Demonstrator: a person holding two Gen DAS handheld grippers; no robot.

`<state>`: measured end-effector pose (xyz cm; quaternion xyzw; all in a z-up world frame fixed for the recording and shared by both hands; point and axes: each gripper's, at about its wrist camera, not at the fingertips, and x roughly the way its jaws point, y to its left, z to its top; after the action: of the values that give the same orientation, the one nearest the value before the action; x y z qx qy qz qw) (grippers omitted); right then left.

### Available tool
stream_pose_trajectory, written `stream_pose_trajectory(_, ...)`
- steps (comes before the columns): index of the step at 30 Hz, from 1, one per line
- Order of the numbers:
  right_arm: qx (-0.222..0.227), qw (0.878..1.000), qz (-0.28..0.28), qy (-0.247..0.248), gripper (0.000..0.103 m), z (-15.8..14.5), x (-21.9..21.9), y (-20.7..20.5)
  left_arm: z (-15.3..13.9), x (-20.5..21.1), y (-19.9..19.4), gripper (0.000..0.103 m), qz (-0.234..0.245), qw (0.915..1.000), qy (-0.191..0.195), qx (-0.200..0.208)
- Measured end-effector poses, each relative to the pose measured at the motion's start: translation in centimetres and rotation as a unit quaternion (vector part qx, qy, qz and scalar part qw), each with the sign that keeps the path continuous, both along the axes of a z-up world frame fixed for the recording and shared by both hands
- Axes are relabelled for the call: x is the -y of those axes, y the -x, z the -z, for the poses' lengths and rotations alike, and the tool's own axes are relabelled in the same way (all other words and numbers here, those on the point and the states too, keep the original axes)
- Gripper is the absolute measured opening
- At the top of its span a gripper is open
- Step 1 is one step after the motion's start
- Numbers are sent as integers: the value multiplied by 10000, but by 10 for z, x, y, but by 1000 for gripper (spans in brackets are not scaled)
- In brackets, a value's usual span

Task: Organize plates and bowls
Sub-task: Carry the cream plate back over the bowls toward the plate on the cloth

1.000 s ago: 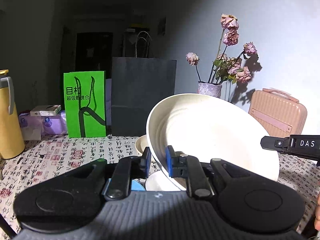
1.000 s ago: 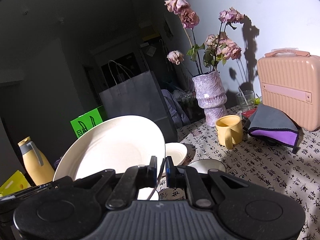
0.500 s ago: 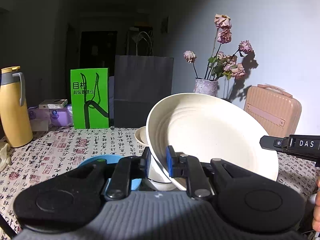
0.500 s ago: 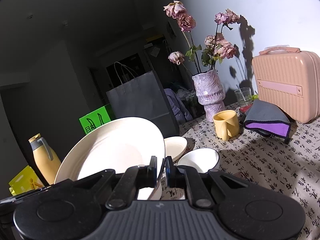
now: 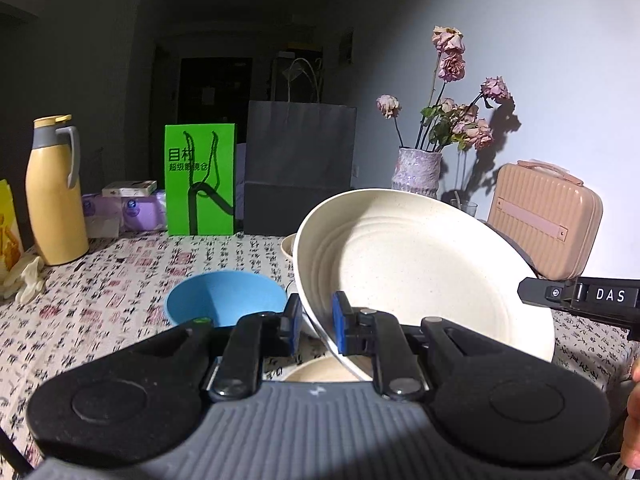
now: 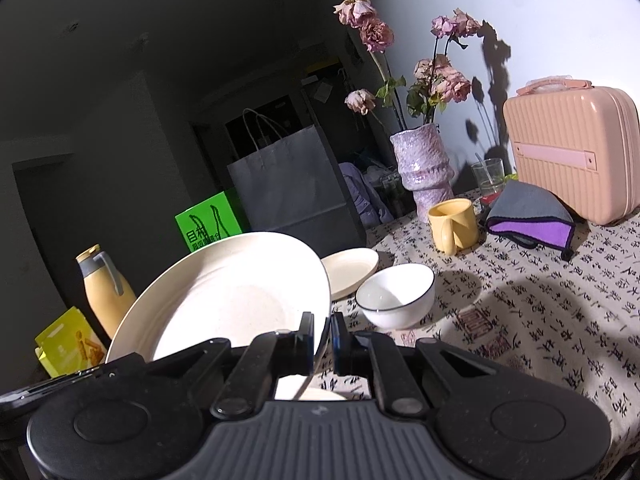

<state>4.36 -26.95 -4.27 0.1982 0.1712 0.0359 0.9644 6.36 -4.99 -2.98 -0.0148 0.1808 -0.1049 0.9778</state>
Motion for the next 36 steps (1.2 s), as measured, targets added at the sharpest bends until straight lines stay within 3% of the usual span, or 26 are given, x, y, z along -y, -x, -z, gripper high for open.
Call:
stream_pose_trajectory(13,-206,9995,-234,-50,8,22,-8,14,21,-7,23,16,-284,9994,-5,-200)
stream_pose_trajectory(36,-704,9969,-325,102,8,69,-19,4,71,-8,12,16,-586,9953,-52,-766)
